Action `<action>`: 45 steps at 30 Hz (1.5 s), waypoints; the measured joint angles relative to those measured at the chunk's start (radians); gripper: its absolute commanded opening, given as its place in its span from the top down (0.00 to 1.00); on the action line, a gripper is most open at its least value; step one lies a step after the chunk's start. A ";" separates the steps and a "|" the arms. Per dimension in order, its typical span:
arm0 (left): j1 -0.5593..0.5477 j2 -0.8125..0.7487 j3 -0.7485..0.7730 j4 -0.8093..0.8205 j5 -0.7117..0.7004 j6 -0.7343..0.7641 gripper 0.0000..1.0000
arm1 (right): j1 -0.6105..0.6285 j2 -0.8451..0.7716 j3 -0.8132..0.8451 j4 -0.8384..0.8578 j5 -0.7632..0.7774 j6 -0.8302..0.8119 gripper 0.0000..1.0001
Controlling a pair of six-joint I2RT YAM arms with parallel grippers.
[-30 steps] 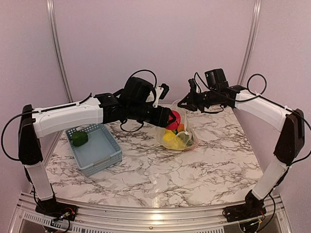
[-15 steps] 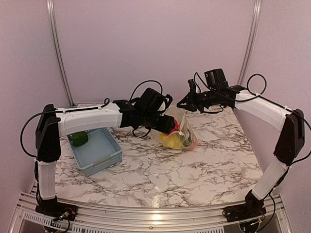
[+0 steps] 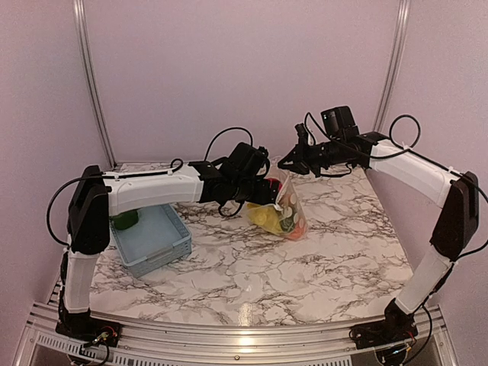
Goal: Place the food in the zip-top bag and seal the zipper
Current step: Place the fake fruit in the zipper food storage bag, then adjust the fake vegetable in the bin.
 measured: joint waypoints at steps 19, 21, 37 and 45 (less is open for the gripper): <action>0.000 -0.401 -0.153 0.025 0.018 -0.015 0.01 | 0.000 -0.002 -0.004 0.039 0.002 0.014 1.00; 0.003 -0.448 -0.196 -0.010 -0.021 -0.025 0.01 | 0.000 -0.002 -0.010 0.050 0.002 0.015 1.00; 0.360 -0.843 -0.665 -0.318 -0.163 -0.059 0.01 | 0.000 -0.002 -0.036 0.084 -0.005 0.020 1.00; 0.561 -0.818 -0.757 -0.370 -0.163 -0.031 0.01 | 0.000 -0.002 -0.036 0.082 -0.010 0.013 1.00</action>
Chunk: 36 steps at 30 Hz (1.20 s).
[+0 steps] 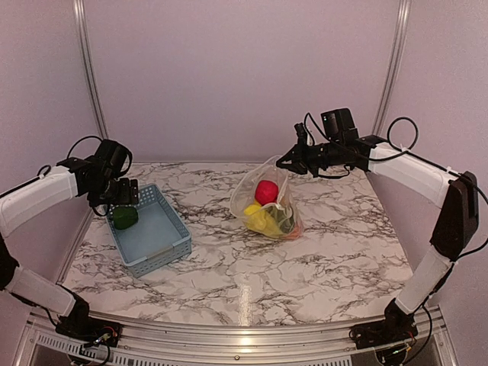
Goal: Place the food in the zip-top bag and seal the zipper
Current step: Adjust the fake vegetable in the bin.
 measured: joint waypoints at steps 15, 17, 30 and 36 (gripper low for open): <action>0.162 0.210 -0.047 0.064 0.124 -0.008 0.01 | -0.002 -0.011 -0.013 -0.009 0.001 -0.017 1.00; 0.169 0.241 -0.039 0.072 0.133 -0.002 0.01 | -0.003 -0.021 -0.024 -0.011 0.002 -0.018 1.00; 0.195 0.348 0.000 0.125 0.168 0.014 0.02 | -0.013 -0.056 -0.064 -0.014 0.003 -0.018 1.00; 0.188 0.353 0.009 0.132 0.274 -0.012 0.02 | -0.016 -0.057 -0.071 -0.012 0.003 -0.018 1.00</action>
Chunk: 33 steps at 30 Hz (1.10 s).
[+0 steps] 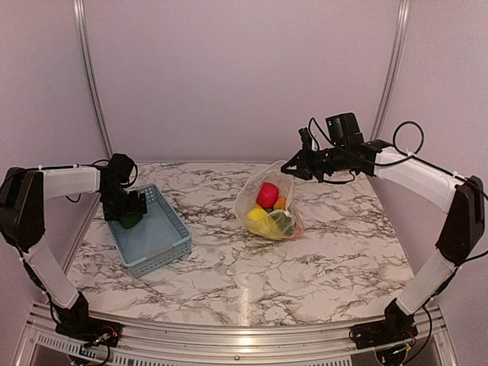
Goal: Place the food in the zip-top bag and seal the zipper
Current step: Adjust the fake vegetable in the bin, then pick up the fake vegetable from the bin.
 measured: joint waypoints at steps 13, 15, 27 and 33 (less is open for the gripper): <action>-0.161 -0.095 0.053 -0.106 0.127 -0.046 0.01 | -0.005 0.000 -0.017 0.014 -0.001 0.001 1.00; -0.158 -0.095 0.082 -0.146 0.099 -0.042 0.01 | -0.005 0.000 -0.017 0.014 -0.002 0.001 1.00; -0.132 -0.008 0.201 -0.217 -0.048 -0.116 0.01 | -0.013 0.019 -0.010 0.018 -0.010 0.000 1.00; -0.097 0.065 0.233 -0.216 -0.060 -0.142 0.01 | -0.027 0.019 -0.010 0.018 -0.011 0.000 1.00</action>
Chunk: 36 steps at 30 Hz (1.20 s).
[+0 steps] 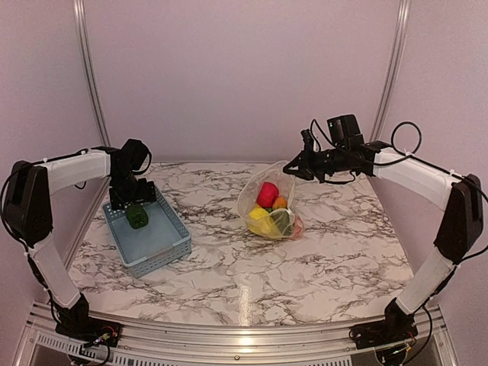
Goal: Place the food in the zip-top bag and seal the zipper
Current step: Pick up the fake vegetable from the bin.
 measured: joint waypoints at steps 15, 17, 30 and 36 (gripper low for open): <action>0.050 0.077 0.002 0.017 0.019 -0.018 0.05 | -0.034 -0.001 -0.014 0.019 0.000 0.001 1.00; 0.052 0.083 0.002 0.022 0.021 -0.018 0.07 | -0.034 -0.001 -0.015 0.020 0.000 0.002 1.00; 0.069 0.121 -0.003 0.035 0.054 -0.006 0.35 | -0.034 -0.003 -0.015 0.024 0.000 0.001 1.00; 0.067 0.071 -0.006 0.033 0.082 0.013 0.40 | -0.034 -0.012 -0.015 0.024 0.000 -0.001 1.00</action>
